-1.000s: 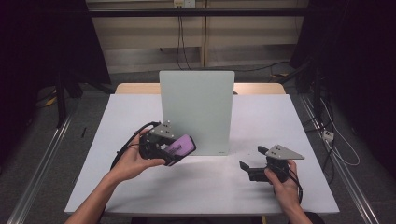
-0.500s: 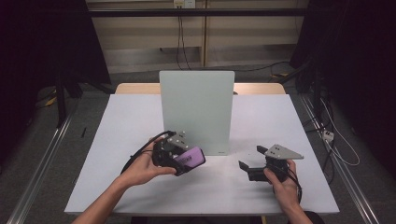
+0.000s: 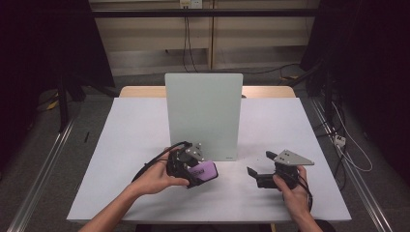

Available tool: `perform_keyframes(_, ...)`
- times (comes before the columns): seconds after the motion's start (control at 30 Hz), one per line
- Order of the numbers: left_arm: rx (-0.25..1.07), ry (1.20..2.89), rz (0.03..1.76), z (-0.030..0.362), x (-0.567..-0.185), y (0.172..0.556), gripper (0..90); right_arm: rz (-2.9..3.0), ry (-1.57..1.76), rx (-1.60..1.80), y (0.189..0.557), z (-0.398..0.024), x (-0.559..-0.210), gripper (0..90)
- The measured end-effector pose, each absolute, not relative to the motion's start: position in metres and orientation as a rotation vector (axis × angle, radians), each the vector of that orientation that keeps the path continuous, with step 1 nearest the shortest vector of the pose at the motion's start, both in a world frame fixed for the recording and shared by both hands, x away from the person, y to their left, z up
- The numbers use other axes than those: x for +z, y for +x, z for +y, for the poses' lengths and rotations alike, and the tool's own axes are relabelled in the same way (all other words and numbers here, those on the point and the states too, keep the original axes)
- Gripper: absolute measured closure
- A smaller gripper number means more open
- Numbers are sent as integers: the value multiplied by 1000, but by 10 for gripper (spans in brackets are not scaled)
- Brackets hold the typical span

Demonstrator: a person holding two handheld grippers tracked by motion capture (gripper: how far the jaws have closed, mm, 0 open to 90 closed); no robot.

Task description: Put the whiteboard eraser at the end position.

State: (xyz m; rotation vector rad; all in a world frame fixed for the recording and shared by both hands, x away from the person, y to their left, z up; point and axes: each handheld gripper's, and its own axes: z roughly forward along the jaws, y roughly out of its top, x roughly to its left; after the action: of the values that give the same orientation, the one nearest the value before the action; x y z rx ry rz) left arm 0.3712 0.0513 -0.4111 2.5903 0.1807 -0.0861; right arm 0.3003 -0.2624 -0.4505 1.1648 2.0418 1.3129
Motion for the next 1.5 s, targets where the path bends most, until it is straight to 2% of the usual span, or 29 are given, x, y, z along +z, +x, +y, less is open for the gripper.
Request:
perform_keyframes(0.23, -138, 2590, 161, 40, -418, 366, 409, 2043, 1165, 1310, 300, -262, -451, 66)
perform_keyframes(0.6, -138, 2650, 137, 27, -432, 365, 404, 2046, 1164, 1312, 301, -262, -451, 66)
perform_keyframes(0.73, -158, 2613, 158, 29, -436, 365, 393, 2047, 1163, 1313, 301, -262, -451, 66)
perform_keyframes(0.93, -140, 2599, 155, 34, -436, 366, 258, 2047, 1158, 1312, 301, -262, -451, 66)
perform_keyframes(1.13, -85, 2514, 230, 43, -429, 369, 120, 2046, 1167, 1312, 301, -262, -451, 66)
perform_keyframes(1.27, -96, 2410, 296, 55, -422, 373, 72, 2044, 1168, 1313, 301, -263, -451, 65)
perform_keyframes(1.37, -36, 2370, 384, 67, -417, 377, 70, 2044, 1171, 1312, 301, -262, -451, 65)
perform_keyframes(1.5, -38, 2275, 476, 83, -418, 381, 66, 2048, 1167, 1307, 301, -261, -452, 65)
